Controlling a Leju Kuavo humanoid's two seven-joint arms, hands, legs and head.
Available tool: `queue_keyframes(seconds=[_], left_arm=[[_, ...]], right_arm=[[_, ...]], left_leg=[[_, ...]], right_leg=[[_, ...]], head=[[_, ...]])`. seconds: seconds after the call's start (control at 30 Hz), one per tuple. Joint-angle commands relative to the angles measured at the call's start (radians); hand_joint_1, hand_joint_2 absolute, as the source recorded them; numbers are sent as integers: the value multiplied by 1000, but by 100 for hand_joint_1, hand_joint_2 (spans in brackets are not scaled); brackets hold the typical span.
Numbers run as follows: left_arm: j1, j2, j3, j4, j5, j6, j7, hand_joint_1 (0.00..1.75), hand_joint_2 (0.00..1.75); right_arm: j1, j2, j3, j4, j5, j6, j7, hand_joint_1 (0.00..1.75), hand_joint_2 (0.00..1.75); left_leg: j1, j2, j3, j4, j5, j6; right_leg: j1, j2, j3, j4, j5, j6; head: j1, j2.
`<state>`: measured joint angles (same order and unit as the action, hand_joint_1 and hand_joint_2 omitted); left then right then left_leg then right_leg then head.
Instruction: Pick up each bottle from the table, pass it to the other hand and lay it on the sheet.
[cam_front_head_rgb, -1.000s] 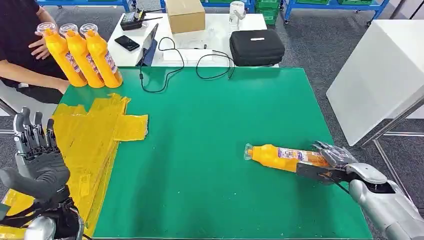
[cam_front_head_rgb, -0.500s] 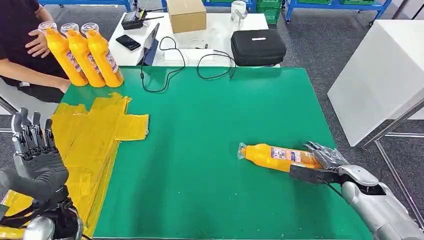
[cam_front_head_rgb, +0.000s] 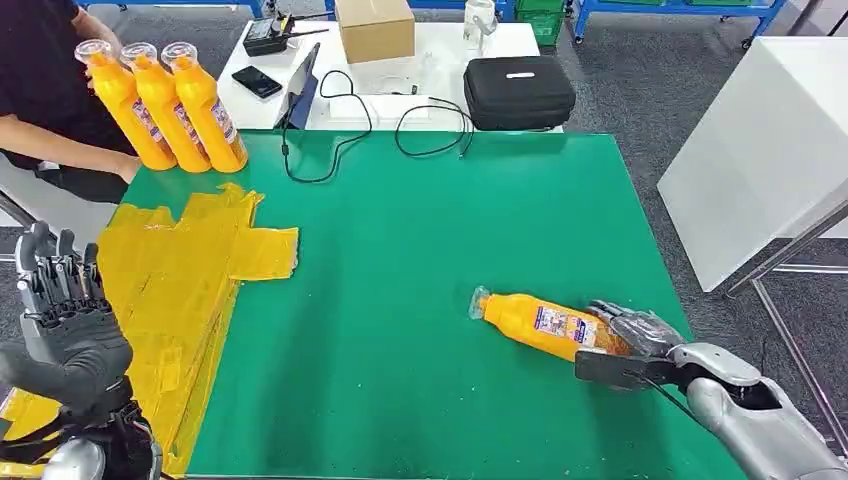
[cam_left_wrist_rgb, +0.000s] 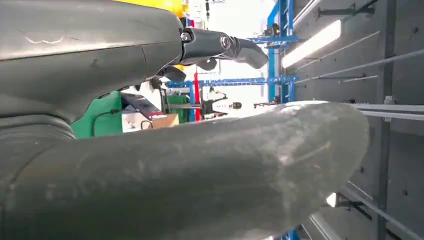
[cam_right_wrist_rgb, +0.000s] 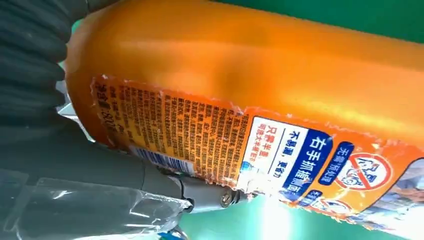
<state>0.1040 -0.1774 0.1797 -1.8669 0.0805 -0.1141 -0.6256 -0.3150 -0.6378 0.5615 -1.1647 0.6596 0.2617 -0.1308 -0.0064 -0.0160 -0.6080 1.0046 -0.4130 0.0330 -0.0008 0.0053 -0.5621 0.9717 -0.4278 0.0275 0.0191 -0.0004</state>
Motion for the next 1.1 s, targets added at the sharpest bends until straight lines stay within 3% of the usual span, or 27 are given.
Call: queue_keyframes(seconds=[0.03, 0.4, 0.47, 0.5, 0.53, 0.67, 1.1], left_arm=[[-3, -1, 10, 18, 3, 3, 0, 0, 0], [-3, 3, 8, 18, 11, 7, -2, 0, 0], [-1, 2, 10, 15, 15, 4, 0, 0, 0], [-1, 1, 11, 13, 17, 2, 1, 0, 0], [-1, 2, 11, 13, 17, 2, 1, 0, 0], [-5, 2, 8, 11, 20, -1, 2, 0, 0], [-6, 3, 6, 12, 21, 0, 3, 0, 0]], right_arm=[[23, -30, 5, -62, -21, 6, 7, 0, 175], [23, -39, 36, -40, -15, 33, 47, 0, 175], [2, -2, 65, 28, 14, 35, 63, 0, 175], [0, 15, 71, 52, 30, 21, 63, 72, 175], [9, 23, 73, 56, 28, 18, 64, 175, 175], [30, 60, 84, 109, 37, -5, 68, 175, 175], [36, 60, 78, 114, 38, -13, 70, 175, 175]], left_leg=[[0, 2, 1, 0, -1, -2], [0, 1, 0, -1, 0, -1], [0, 2, 0, 0, -1, -2], [0, 2, 0, -1, 0, -2], [1, 3, 1, -1, -1, -2], [2, 2, 2, -2, -1, -2], [2, 1, 7, -2, 0, -2]], right_leg=[[0, 0, 1, 0, -1, 0], [0, 0, 0, -1, 0, 0], [0, 0, 1, -1, 0, 0], [0, 0, 1, -2, 0, 0], [1, 1, 2, -2, 0, 0], [2, 0, 3, -4, 0, 0], [2, -1, 5, -3, 1, -1]], head=[[0, 0], [0, 0], [0, 0], [0, 0], [0, 0], [0, 0], [1, 0]])
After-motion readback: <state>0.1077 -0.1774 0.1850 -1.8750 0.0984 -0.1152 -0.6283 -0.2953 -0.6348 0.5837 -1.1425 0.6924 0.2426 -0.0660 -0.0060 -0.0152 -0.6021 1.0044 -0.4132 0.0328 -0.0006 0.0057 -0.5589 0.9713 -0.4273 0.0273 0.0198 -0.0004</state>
